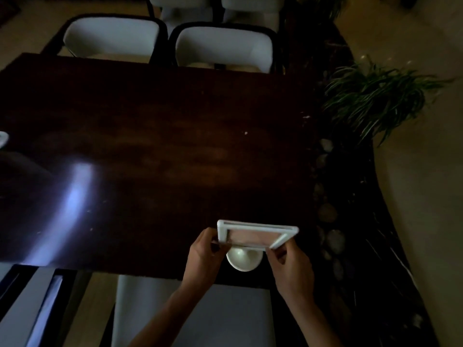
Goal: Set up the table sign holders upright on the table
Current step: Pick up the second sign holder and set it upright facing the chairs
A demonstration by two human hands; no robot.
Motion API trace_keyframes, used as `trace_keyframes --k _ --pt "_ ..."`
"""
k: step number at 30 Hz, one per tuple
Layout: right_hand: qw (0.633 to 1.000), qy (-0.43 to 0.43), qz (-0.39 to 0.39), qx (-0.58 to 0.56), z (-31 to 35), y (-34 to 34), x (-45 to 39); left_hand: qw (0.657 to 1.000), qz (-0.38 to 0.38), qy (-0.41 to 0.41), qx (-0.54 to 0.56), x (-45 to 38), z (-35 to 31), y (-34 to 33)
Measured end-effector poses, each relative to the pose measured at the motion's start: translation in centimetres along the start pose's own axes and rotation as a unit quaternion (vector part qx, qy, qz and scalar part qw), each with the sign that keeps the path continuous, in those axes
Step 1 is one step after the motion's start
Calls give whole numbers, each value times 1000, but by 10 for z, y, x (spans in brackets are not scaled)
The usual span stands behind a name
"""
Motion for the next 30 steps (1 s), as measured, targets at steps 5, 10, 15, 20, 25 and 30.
trace_keyframes --k 5,10,15,20,25,30 --pt "1000 -21 9 -22 -12 -9 7 1000 19 15 -8 9 13 -3" --pt "993 97 35 65 -28 -24 32 938 68 -176 -289 37 28 -5" --pt "961 180 104 183 -31 -35 46 890 88 -257 -365 52 35 -13" --pt "952 175 92 235 -14 -36 25 863 172 -201 -431 30 16 -17" --pt "942 164 107 272 0 -45 -10 832 245 -201 -455 -8 11 -35" --pt "938 173 148 262 -1 -68 -48 833 245 -183 -461 -51 -3 -49"
Point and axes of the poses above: each hand's wrist, its own x-axis away from the middle knuckle, its own y-axis out of the back of the hand, z = x × y, the point moved 2 cm from there along -x, towards the middle knuckle, and after that the axes turned 9 degrees about -z, right-handed, at the moved point
